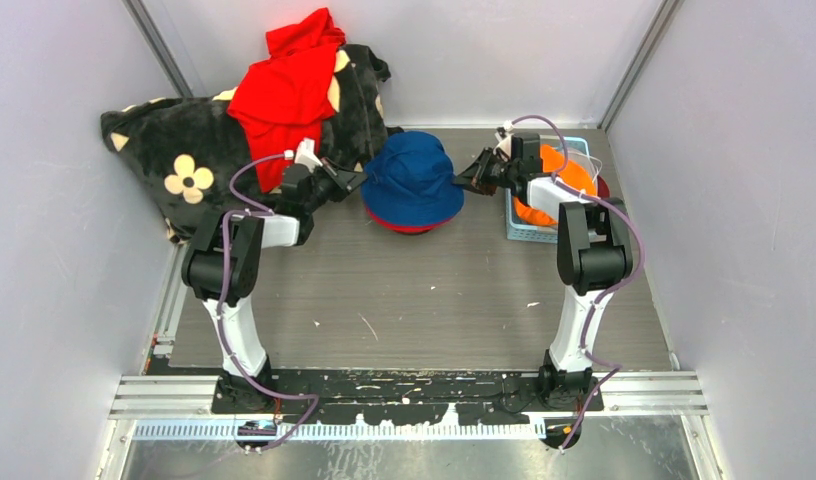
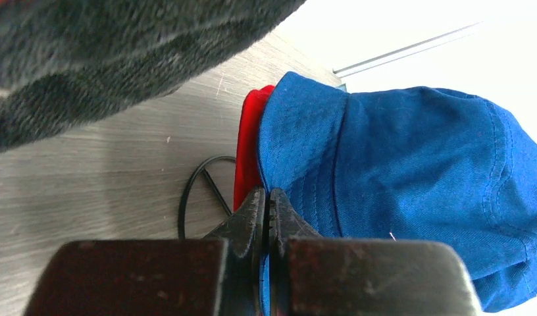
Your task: Stack the hats
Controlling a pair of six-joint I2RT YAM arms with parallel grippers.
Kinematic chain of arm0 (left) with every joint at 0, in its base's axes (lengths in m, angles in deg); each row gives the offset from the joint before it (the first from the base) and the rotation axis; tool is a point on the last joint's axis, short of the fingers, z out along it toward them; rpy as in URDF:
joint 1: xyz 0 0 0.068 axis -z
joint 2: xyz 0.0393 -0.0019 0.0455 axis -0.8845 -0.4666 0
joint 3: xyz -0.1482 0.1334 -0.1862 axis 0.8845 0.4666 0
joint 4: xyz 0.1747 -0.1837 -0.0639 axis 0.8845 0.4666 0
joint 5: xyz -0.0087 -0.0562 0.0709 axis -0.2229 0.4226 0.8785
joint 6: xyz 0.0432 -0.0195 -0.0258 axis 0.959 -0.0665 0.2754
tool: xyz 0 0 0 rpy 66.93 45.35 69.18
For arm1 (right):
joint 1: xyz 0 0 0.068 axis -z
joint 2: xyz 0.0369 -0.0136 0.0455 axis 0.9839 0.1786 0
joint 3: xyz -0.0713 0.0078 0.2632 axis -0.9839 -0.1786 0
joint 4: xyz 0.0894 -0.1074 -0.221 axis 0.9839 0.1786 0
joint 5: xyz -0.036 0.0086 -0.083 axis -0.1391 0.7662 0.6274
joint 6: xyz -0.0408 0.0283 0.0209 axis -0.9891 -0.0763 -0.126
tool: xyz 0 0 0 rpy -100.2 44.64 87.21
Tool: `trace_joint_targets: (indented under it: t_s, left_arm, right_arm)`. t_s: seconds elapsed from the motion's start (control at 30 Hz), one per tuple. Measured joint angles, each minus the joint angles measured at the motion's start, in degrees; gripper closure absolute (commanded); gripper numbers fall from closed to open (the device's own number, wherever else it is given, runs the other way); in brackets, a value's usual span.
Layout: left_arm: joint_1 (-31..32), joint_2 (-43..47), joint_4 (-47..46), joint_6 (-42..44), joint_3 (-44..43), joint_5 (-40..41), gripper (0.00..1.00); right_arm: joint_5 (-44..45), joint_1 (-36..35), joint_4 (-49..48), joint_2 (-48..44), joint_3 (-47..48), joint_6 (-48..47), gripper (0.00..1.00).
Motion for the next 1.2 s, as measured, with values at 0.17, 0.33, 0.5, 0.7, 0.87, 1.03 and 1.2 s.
trace_joint_targets:
  t_s: [0.17,0.33,0.5,0.7,0.87,1.03,1.2]
  left_arm:
    - [0.2,3.1,0.3,0.3,3.4,1.4,1.00]
    - [0.3,6.0,1.8,1.0,5.5,2.3,1.00]
    - [1.3,9.0,2.8,2.0,8.1,2.8,1.00]
    - [3.1,11.5,2.8,2.9,11.2,3.4,1.00]
    - [4.8,13.0,2.7,3.3,13.2,4.2,1.00]
    - [5.2,15.4,4.7,4.1,14.3,5.5,0.85]
    - [5.2,20.4,15.0,8.5,13.0,10.0,0.60]
  right_arm:
    - [0.5,0.0,0.0,-2.7,-2.4,-0.5,0.99]
    - [0.8,-0.1,0.1,-5.3,-5.2,-0.8,0.99]
    - [1.0,-0.1,0.0,-8.7,-9.6,-1.0,0.99]
    - [2.1,0.0,-0.1,-13.5,-14.9,-2.0,0.99]
    - [3.0,0.0,0.2,-16.9,-18.1,-2.8,0.99]
    - [3.3,0.0,0.3,-17.9,-19.1,-3.1,0.89]
    - [5.0,0.0,1.1,-19.1,-19.1,-3.3,0.55]
